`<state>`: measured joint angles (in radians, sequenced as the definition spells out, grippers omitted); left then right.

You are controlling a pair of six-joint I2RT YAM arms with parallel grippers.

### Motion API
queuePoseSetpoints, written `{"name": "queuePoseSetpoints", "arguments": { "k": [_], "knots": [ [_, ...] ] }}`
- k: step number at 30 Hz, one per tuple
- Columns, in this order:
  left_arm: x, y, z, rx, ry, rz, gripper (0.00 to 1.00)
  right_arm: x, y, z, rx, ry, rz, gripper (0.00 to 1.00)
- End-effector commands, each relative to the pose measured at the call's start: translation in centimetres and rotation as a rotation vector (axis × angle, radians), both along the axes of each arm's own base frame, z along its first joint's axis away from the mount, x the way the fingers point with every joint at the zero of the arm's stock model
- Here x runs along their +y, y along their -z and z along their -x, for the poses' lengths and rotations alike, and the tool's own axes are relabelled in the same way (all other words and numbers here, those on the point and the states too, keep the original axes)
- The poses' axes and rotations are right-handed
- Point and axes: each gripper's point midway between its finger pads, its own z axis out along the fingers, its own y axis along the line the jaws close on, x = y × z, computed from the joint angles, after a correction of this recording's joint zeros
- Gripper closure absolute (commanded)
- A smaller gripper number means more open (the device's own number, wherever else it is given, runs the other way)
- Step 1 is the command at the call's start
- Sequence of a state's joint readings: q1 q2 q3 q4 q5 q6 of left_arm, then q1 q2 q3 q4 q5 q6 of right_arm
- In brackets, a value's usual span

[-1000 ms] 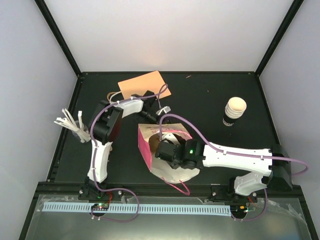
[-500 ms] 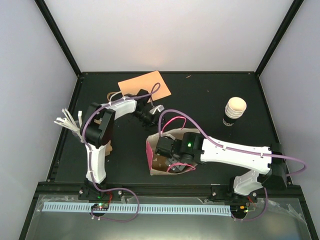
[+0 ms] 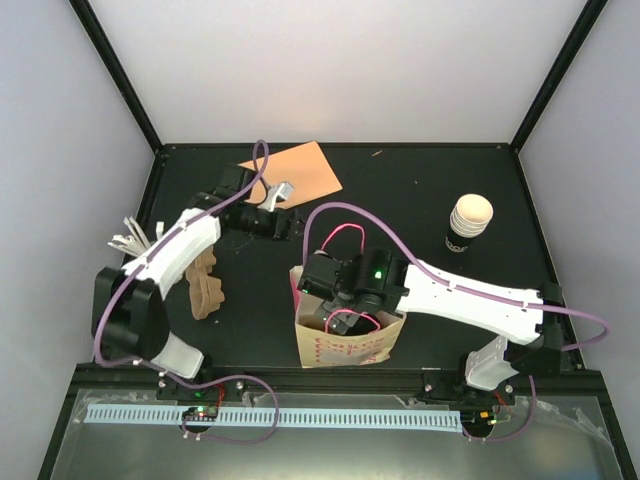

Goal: Pack the takeout coffee

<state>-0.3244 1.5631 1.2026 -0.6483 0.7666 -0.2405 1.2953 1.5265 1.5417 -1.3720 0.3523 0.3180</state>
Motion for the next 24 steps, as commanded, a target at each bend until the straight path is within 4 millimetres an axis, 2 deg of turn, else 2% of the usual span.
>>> {"name": "queuePoseSetpoints", "arguments": {
  "k": [1, 3, 8, 12, 16, 20, 24],
  "knots": [
    [1.3, -3.0, 1.2, -0.118, -0.039, -0.007, 0.01, 0.8, -4.2, -2.0, -0.137, -0.019, -0.082, 0.00],
    [2.0, -4.1, 2.1, -0.172, -0.059, -0.013, 0.01, 0.3, -4.9, -2.9, -0.197, -0.001, -0.064, 0.00],
    [3.1, -7.8, 4.7, -0.317, -0.077, 0.035, 0.01, -0.3, -4.9, -3.6, -0.250, 0.010, -0.027, 0.00],
    [3.7, -10.8, 6.2, -0.459, -0.074, 0.064, 0.01, 0.4, -7.8, -3.2, -0.256, -0.002, -0.134, 0.00],
    [3.2, -14.0, 8.1, -0.598, 0.000, 0.156, 0.01, 0.7, -10.8, -2.6, -0.254, -0.025, -0.251, 0.00],
    [2.2, -15.3, 9.7, -0.634, 0.138, 0.190, 0.03, 0.7, -11.7, -1.7, -0.222, -0.064, -0.305, 0.00],
    [1.3, -15.6, 10.3, -0.651, 0.226, 0.229, 0.13, 0.4, -13.4, -1.9, -0.243, -0.053, -0.360, 0.01]
  ]
}}
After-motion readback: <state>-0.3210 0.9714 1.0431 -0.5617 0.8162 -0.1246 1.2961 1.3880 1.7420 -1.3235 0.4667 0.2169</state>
